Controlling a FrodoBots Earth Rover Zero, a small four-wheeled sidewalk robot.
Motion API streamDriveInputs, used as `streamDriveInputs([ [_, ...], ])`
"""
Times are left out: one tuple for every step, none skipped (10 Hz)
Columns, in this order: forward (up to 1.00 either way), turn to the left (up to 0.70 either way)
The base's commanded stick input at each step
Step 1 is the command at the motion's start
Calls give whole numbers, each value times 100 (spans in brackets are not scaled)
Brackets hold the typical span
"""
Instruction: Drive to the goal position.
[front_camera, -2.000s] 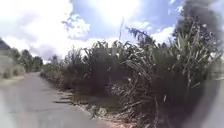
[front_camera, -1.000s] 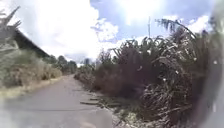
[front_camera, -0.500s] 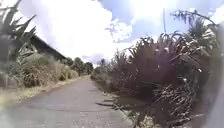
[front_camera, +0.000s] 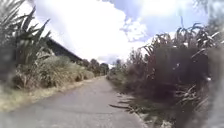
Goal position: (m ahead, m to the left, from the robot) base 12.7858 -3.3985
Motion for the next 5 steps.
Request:
streamDriveInputs([
  [70, 0],
  [70, 0],
  [70, 0],
  [70, 0],
  [70, 0],
])
